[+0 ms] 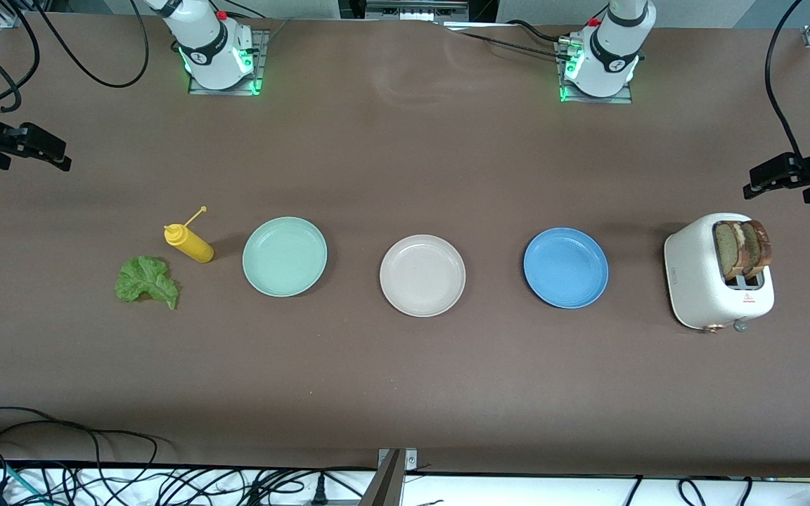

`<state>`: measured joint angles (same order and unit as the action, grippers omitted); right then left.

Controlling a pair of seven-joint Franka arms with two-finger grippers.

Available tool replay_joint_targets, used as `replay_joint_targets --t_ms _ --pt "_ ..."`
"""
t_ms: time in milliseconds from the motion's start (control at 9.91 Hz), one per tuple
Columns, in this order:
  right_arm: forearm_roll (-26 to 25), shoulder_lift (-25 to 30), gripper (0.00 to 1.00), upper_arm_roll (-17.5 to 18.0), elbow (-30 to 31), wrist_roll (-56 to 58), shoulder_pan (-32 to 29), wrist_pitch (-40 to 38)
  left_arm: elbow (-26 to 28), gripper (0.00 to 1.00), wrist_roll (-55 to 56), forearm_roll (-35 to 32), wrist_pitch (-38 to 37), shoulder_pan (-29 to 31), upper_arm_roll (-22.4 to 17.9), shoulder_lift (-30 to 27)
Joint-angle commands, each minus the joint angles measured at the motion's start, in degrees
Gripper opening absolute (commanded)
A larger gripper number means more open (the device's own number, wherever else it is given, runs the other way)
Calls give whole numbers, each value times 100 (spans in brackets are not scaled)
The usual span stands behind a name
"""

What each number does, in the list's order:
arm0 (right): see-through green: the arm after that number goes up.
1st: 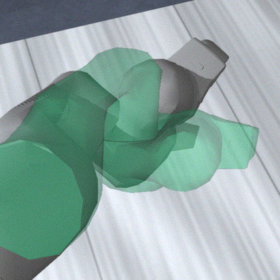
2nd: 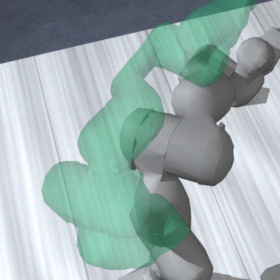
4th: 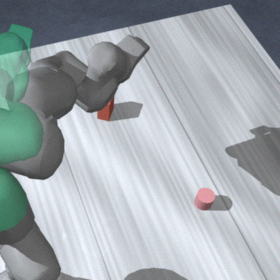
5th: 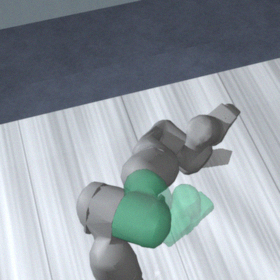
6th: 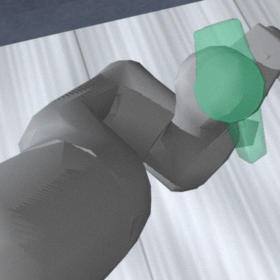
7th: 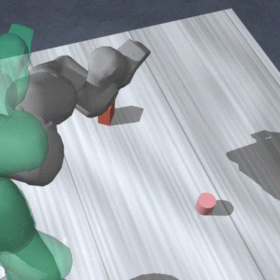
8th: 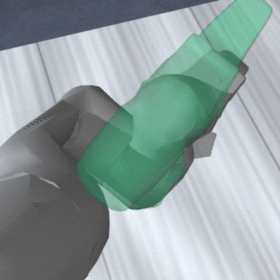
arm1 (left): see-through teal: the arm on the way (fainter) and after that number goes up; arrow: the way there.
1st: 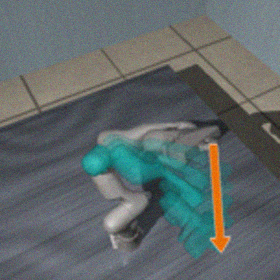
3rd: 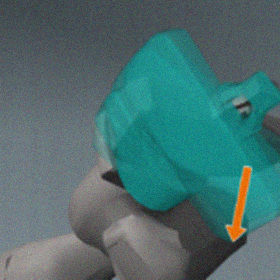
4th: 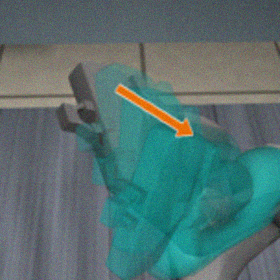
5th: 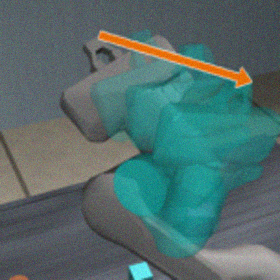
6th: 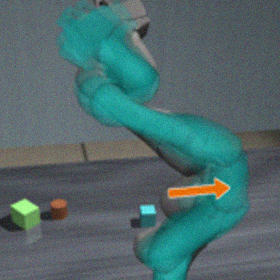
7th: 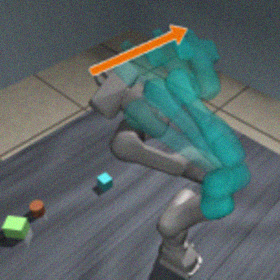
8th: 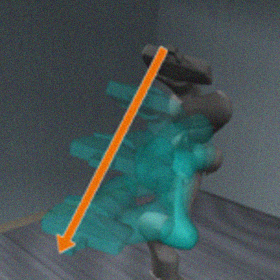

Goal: Make sandwich on beige plate with both arms
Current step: 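Reach the left gripper down to a toast slice in the toaster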

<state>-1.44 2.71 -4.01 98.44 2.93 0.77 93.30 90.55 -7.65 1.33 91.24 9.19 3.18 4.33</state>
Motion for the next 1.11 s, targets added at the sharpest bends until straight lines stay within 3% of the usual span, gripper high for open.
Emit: replay_joint_targets --t_ms 0,1009 --pt "21 19 100 49 -18 -12 -15 13 295 100 -62 -1 244 100 42 -187" --pt "21 -7 100 49 -26 -12 -15 39 920 100 -70 -18 1106 337 42 -179"
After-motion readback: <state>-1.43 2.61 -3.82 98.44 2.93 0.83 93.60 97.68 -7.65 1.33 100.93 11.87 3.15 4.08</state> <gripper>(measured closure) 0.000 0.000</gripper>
